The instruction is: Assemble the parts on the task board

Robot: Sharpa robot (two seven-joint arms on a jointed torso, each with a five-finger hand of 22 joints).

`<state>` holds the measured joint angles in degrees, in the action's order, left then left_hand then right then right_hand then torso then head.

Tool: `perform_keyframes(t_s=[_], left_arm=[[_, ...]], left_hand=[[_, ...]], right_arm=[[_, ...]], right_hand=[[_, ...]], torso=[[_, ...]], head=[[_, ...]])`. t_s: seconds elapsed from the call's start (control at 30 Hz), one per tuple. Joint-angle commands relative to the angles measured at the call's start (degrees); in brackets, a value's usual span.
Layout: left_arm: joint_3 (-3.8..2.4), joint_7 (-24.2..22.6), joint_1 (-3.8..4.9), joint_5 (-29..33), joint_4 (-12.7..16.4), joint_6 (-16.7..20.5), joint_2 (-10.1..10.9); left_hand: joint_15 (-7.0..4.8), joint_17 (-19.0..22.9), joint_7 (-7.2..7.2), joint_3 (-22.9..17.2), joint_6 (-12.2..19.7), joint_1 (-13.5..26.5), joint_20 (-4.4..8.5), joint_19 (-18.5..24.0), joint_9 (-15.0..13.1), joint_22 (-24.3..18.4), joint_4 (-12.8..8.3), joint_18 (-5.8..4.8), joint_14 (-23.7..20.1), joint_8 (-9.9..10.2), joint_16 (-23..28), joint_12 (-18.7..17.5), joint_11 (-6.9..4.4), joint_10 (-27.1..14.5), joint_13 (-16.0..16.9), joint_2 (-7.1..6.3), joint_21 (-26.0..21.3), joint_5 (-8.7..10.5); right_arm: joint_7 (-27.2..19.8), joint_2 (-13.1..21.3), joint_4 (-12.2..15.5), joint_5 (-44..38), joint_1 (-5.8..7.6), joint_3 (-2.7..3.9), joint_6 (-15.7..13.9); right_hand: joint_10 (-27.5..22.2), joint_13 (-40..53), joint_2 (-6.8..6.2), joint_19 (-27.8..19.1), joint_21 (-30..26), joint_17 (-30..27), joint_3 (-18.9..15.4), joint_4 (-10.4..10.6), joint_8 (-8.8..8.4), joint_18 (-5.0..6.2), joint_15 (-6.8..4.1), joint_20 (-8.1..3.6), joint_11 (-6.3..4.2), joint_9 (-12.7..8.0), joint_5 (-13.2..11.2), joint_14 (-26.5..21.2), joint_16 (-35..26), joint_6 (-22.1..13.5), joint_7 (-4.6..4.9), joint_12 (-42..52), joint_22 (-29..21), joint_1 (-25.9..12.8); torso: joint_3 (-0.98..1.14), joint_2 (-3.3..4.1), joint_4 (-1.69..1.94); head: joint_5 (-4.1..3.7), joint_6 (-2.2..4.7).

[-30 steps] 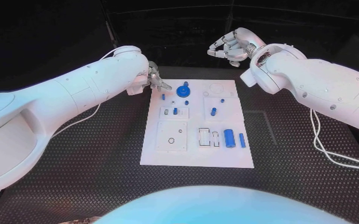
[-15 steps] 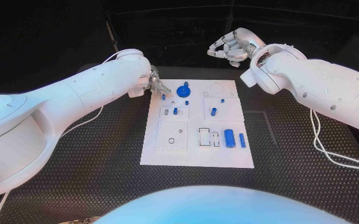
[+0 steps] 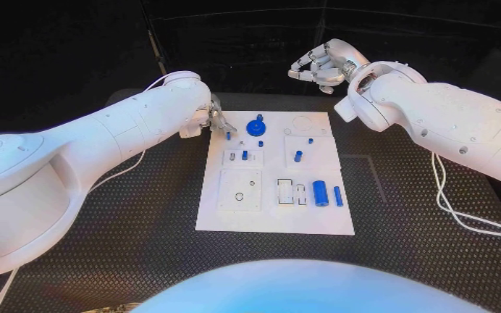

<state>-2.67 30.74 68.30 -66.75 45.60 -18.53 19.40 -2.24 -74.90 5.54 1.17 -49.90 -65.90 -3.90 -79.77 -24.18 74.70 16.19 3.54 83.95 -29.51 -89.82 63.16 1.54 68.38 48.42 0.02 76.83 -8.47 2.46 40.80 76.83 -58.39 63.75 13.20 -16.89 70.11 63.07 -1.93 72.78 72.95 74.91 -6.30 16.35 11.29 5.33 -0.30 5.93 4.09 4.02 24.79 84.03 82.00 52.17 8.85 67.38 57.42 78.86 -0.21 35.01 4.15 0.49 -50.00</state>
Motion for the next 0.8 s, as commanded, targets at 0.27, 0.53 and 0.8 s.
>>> perform_keyframes(t_s=[0.27, 0.53, 0.8], left_arm=[[-0.03, -1.0, 0.04, -0.3, 0.1, -1.0, -0.1], [-0.03, -1.4, 0.03, -0.3, 0.1, -0.9, -0.2], [-0.03, -1.8, 0.03, 1.0, 0.1, -1.1, -0.2]], left_hand=[[-0.01, -15.1, -0.23, 0.6, -1.3, -2.4, -0.28, -0.3, 0.2, 0.3, -0.4, 0.49, 6.0, 0.1, -0.2, 0.5, -0.41, 0.4, 0.1, 0.74, 0.4, 0.09], [-0.15, -15.1, -0.44, 0.8, -2.0, -3.7, -0.16, -0.3, 0.2, 0.3, -0.6, 0.5, 6.0, -0.3, -0.2, 0.6, -0.6, 0.5, 0.1, 1.38, 0.4, 0.08], [-0.37, -15.1, -0.75, 0.2, -2.3, -7.4, 0.05, -0.3, 0.1, 0.5, -2.0, 0.48, 6.0, -0.8, -0.2, 0.7, -0.89, 0.7, 0.1, 2.93, 0.4, -0.02]], right_arm=[[-0.6, -0.3, 0.0, -0.1, 0.1, 0.04, 0.4], [-0.5, -0.4, -0.1, -0.1, 0.1, 0.04, 0.5], [-0.5, -0.5, -0.2, -0.1, 0.1, 0.03, 0.6]], right_hand=[[-0.2, 0.2, 0.18, -0.2, -0.3, 3.0, -0.2, 0.0, 0.34, 1.1, -0.05, -0.1, -0.1, 0.0, 0.4, 3.0, 0.0, -0.2, 0.03, 0.2, 0.2, -0.2], [-0.2, 0.2, 0.18, -0.2, -0.3, 3.0, -0.2, 0.0, 0.34, 1.1, -0.05, -0.1, -0.1, 0.0, 0.4, 3.0, 0.0, -0.2, 0.03, 0.2, 0.2, -0.2], [-0.1, 0.2, 0.25, -0.2, -0.3, 2.9, -0.2, 0.0, 0.37, 1.11, -0.06, -0.1, -0.11, 0.0, 0.4, 3.0, 0.0, -0.2, 0.02, 0.2, 0.2, -0.2]], torso=[[0.05, -0.02, 0.03], [0.04, 0.0, 0.03], [0.03, 0.0, 0.03]], head=[[-0.02, 0.0], [-0.03, 0.0], [-0.03, 0.0]])
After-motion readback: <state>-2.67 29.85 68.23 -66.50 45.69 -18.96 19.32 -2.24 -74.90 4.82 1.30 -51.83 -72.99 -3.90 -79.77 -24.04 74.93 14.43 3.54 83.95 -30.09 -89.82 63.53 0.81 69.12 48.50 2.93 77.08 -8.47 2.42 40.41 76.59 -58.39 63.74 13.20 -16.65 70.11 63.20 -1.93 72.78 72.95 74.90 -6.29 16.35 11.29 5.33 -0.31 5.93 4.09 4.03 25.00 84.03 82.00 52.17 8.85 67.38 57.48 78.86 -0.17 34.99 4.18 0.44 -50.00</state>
